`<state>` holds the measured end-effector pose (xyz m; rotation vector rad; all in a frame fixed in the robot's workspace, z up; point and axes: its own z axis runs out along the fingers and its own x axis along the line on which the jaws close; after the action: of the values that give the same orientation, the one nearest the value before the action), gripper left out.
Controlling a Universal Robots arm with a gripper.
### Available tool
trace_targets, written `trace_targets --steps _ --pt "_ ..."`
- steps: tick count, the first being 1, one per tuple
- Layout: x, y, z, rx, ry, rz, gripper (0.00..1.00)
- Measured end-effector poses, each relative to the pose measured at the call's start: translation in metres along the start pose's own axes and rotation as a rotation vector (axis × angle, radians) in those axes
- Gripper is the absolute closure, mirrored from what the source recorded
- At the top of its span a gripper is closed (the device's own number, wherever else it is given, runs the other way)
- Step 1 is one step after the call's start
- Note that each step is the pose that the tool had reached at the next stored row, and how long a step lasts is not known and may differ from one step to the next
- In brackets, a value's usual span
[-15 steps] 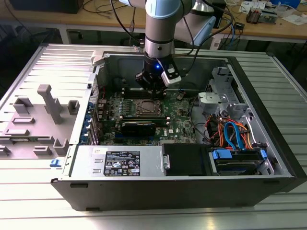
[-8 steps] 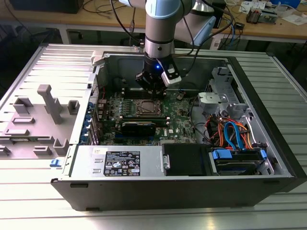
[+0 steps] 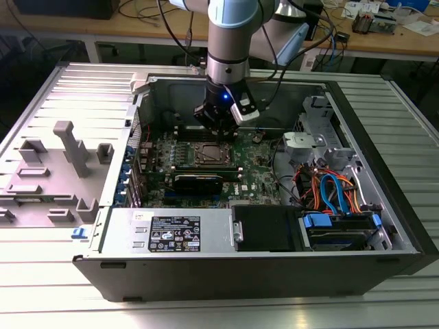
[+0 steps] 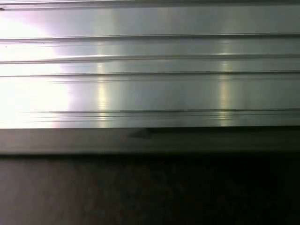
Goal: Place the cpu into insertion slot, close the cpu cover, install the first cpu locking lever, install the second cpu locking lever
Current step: 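Install the first cpu locking lever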
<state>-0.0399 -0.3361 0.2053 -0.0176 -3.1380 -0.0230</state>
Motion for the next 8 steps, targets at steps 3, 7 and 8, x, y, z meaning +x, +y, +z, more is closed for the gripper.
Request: trace_targets --steps 3,7,8 --pt "-0.0001 0.0002 0.0027 -0.0005 -0.0005 0.0 0.89" --pt "-0.0001 0.0 0.0036 0.0023 0.0 0.0 0.89" --pt "-0.0002 0.0 0.0036 0.0023 0.0001 0.0 0.89"
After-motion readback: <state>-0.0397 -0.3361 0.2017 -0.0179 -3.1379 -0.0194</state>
